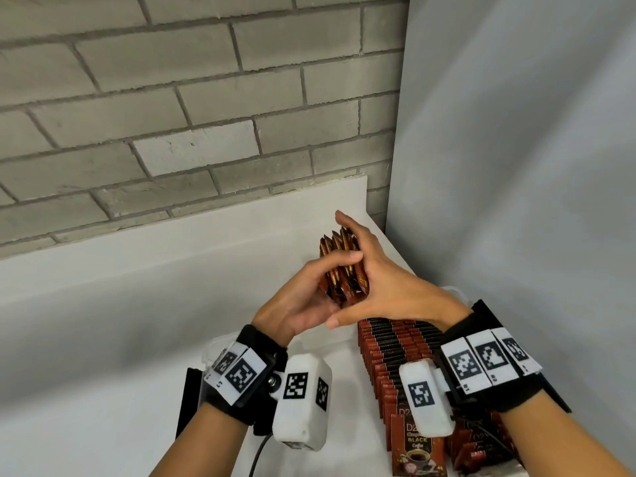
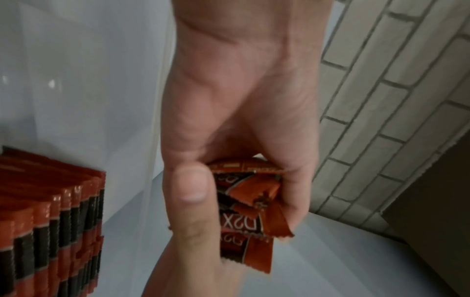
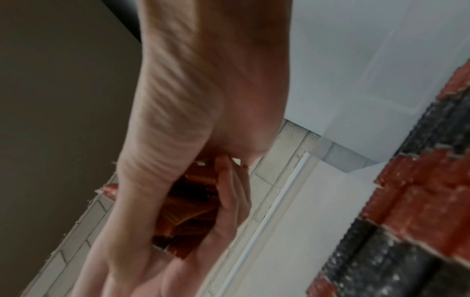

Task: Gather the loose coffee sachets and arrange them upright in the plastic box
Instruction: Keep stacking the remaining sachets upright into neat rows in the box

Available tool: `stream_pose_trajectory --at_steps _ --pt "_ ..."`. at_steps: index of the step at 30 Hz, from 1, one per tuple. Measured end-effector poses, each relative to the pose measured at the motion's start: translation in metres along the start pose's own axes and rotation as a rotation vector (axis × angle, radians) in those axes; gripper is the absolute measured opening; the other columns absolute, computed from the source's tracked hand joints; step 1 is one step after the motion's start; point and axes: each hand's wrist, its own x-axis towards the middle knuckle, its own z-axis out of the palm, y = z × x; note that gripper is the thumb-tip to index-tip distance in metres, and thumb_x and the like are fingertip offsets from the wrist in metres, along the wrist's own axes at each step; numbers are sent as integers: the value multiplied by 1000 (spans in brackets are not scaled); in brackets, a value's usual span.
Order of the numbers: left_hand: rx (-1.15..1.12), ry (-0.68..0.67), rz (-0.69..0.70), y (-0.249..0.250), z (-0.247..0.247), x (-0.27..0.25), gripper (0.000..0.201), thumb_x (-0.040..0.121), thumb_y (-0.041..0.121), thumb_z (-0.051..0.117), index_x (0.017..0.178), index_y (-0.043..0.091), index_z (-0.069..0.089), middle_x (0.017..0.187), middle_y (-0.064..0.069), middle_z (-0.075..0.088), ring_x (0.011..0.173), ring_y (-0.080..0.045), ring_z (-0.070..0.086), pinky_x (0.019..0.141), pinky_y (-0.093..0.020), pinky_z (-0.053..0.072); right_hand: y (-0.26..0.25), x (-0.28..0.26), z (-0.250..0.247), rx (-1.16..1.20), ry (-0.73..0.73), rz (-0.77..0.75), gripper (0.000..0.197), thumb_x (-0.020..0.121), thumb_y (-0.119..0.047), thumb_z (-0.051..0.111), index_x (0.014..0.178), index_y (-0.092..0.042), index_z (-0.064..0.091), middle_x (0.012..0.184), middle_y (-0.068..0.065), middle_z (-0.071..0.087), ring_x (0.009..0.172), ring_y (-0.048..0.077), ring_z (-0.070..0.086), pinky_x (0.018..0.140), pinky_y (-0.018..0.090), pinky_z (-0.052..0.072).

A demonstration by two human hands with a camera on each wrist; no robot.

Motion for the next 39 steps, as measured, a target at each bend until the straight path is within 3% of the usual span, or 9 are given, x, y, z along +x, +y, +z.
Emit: stream_pose_trajectory --at_steps 3,10,13,17,21,24,29,34,39 --pt "71 -19 -5 -1 1 -1 24 79 17 61 101 10 67 91 -9 73 88 -19 70 74 -33 58 3 0 -3 -19 24 32 118 58 -42 88 146 -40 10 144 -8 28 133 2 32 109 27 39" --pt "216 18 32 2 8 -3 42 79 25 65 117 10 60 105 -9 67 100 -19 67 81 -32 57 1 0 -3 -71 112 3 96 56 -44 89 131 -30 30 123 -8 38 116 2 43 95 23 46" --pt "185 57 69 1 10 -1 57 82 36 66 131 12 50 121 -14 61 112 -22 63 84 -33 56 0 0 -2 -75 139 -56 100 56 -44 89 134 -28 28 130 -7 36 123 1 39 100 20 42" --pt "102 69 35 5 12 -2 64 85 61 49 124 12 59 106 -9 68 103 -19 67 83 -32 56 0 1 2 -22 76 -58 104 60 -40 88 134 -44 15 136 -11 35 127 2 41 105 27 42" --pt "124 36 40 4 13 -1 75 84 68 38 130 11 55 117 -13 65 112 -21 64 89 -32 55 -3 1 2 -20 134 -43 101 60 -47 85 137 -42 20 130 -10 41 120 4 47 100 32 47" --pt "110 15 72 1 14 2 86 76 70 50 140 13 41 136 -20 51 121 -23 57 90 -31 54 -5 1 -1 18 192 -39 89 59 -49 82 131 -33 33 123 -10 50 115 4 52 96 30 49" --pt "51 22 109 -4 9 5 110 59 68 75 145 17 29 144 -22 42 126 -24 53 89 -29 54 -7 -1 -2 64 187 -68 77 66 -20 86 127 -23 39 113 -14 56 105 1 58 87 17 48" --pt "138 40 58 2 3 5 65 84 46 61 137 12 42 127 -13 58 116 -19 60 93 -30 52 -3 1 0 -36 202 -91 76 65 -26 82 127 -29 39 119 -9 49 111 9 53 92 34 51" --pt "19 23 27 6 6 -1 30 88 36 57 105 13 64 94 -7 67 90 -17 66 76 -28 55 0 0 -2 -173 142 -84 82 63 -40 84 129 -40 34 116 -33 33 119 3 38 104 31 41"
